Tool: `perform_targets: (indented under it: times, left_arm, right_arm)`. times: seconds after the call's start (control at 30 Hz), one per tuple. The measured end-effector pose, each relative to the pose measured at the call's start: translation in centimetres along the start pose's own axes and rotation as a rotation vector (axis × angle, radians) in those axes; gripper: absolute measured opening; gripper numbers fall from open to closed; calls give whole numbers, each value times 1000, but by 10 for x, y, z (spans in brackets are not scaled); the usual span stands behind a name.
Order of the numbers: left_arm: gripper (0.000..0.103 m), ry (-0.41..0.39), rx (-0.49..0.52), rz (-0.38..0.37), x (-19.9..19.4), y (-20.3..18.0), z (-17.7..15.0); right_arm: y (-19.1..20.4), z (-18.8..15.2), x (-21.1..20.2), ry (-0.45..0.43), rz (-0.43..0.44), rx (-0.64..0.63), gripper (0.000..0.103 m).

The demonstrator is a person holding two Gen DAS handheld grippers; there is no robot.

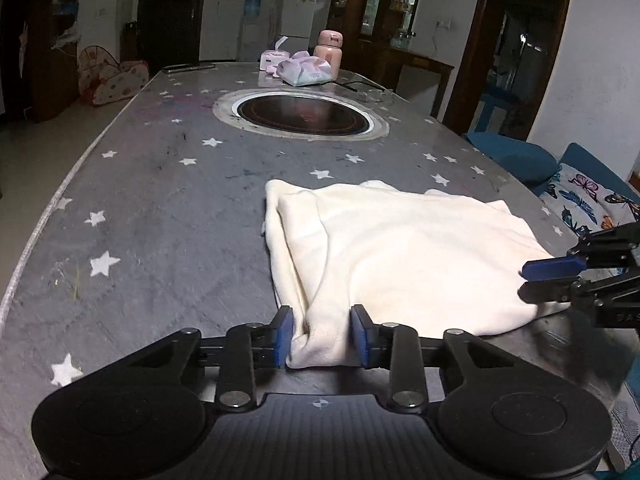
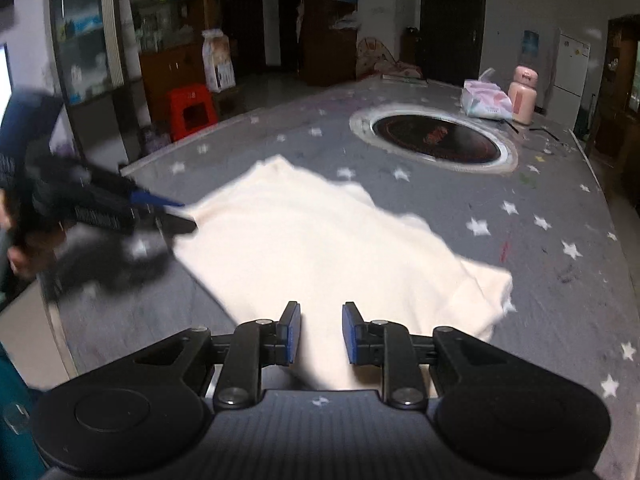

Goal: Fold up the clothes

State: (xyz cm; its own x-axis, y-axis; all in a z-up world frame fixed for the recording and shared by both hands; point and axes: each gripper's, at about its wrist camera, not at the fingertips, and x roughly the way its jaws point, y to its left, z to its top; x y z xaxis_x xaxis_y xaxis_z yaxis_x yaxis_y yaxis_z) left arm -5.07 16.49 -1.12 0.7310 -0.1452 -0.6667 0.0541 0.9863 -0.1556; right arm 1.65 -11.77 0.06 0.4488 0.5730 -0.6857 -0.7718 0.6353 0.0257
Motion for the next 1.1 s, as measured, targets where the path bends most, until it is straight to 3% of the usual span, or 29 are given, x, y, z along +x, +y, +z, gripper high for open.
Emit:
perform_targets:
  times: [0.27,0.47,0.7,0.87,1.1]
  left_arm:
    - [35,-14,48,24,-7,-18,-5]
    - [34,-80,95,56,-27,-31,4]
    - [34,-85,106,-31,-17,-48,10]
    - [33,-29,81,-35,5,-43,4]
    - [33,-50,46,-43,-1,-39,13]
  right_arm:
    - [-31,-12,-18,-22,-39,88,26]
    - [-37,-18,-30,-42,-57,145,26]
    - [-50,-11,-30,-89,-54,208,26]
    - [-60,-15,-8,-43,-66,238,24]
    - [-58,-3,-6,-75,-69,216,25]
